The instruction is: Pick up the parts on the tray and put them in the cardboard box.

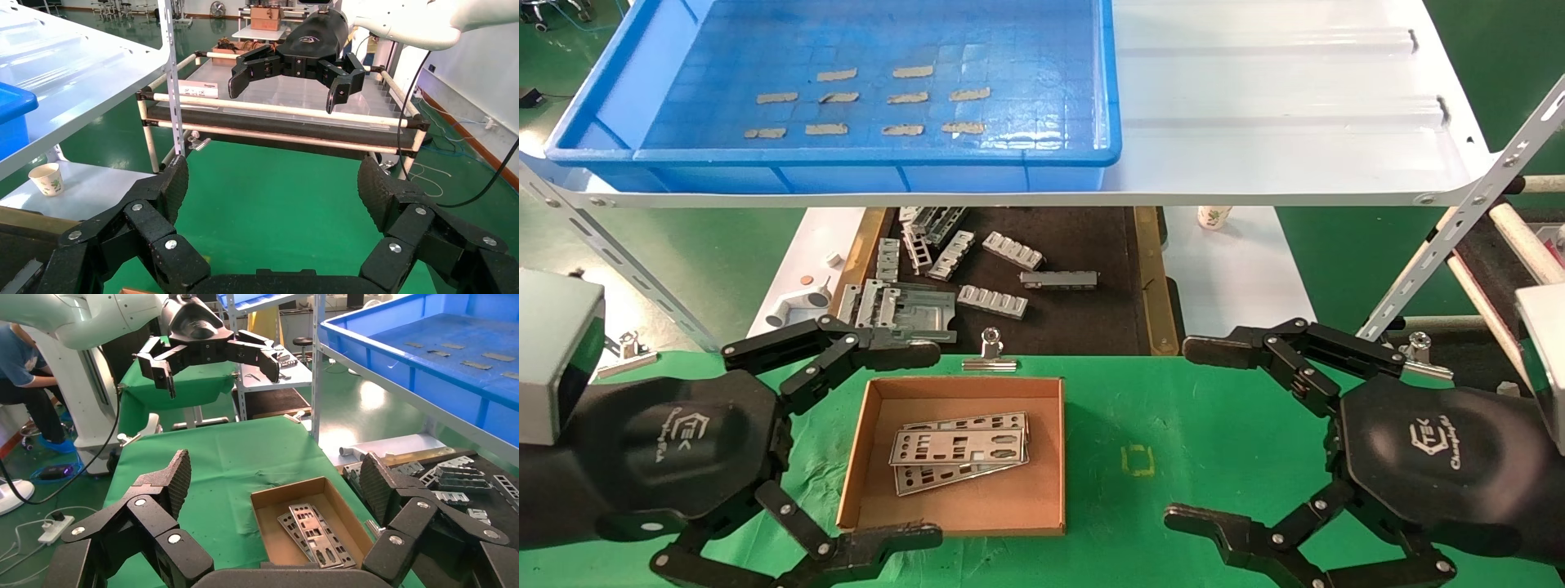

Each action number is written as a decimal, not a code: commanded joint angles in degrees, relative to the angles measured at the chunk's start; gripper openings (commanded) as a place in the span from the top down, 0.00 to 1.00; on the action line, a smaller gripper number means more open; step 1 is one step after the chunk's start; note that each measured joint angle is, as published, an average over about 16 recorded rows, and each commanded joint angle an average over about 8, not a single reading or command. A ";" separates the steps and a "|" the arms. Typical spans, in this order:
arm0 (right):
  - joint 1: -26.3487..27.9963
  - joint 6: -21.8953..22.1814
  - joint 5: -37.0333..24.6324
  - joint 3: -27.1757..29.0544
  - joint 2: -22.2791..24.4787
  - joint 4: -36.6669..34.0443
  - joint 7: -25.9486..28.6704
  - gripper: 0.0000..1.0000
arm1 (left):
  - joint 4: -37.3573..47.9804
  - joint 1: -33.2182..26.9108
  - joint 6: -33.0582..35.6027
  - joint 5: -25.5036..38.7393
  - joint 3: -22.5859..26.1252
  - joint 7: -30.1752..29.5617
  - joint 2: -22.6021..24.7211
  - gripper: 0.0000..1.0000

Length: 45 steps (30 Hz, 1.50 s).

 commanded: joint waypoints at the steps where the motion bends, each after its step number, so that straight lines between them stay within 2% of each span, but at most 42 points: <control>1: 0.00 0.00 0.00 0.00 0.00 0.00 0.00 0.00 | 0.00 0.00 0.00 0.00 0.00 0.00 0.00 0.00; 45: 0.00 0.00 0.00 0.00 0.00 0.00 0.00 0.00 | 0.00 0.00 0.00 0.00 0.00 0.00 0.00 0.00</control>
